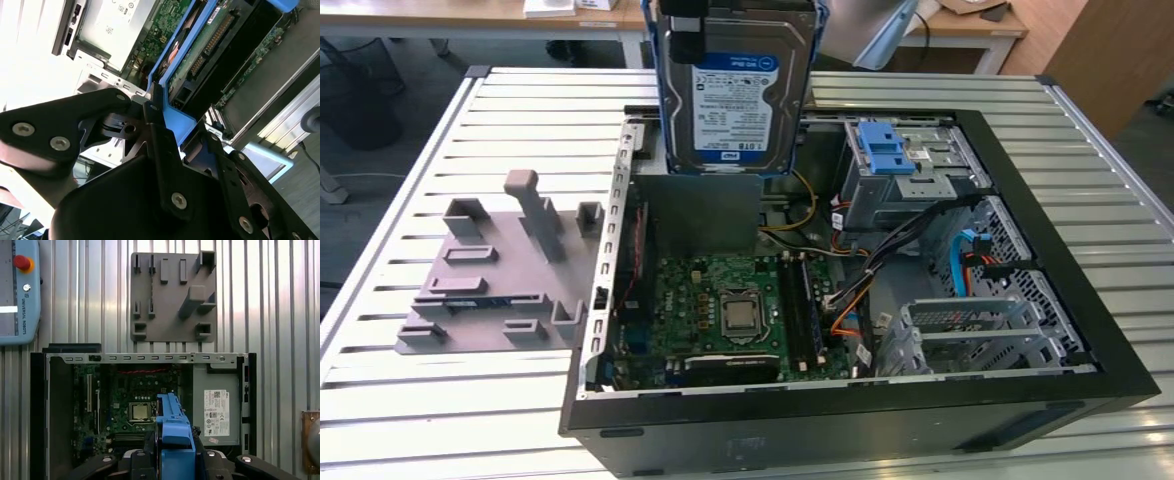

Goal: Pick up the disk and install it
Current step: 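Pick up the disk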

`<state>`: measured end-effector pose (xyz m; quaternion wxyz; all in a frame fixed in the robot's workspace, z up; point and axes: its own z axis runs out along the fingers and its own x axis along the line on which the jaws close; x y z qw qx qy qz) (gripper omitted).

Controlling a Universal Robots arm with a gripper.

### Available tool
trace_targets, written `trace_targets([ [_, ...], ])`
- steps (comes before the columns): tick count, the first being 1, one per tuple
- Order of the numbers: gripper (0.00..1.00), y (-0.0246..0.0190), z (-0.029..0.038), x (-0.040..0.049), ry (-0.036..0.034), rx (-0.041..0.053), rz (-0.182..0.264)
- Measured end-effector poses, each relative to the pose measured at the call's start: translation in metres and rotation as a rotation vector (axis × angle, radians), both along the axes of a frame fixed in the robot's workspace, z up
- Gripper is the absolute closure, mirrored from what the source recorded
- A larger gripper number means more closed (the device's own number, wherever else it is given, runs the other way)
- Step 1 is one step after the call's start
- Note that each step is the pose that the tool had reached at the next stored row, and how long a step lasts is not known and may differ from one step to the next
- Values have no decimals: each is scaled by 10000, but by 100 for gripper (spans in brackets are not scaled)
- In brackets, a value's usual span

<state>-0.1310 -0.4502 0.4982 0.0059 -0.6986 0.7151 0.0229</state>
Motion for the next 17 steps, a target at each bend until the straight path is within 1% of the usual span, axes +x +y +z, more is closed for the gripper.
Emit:
trace_targets([
  [17, 63, -47, 0, 258, 14, 0, -2],
])
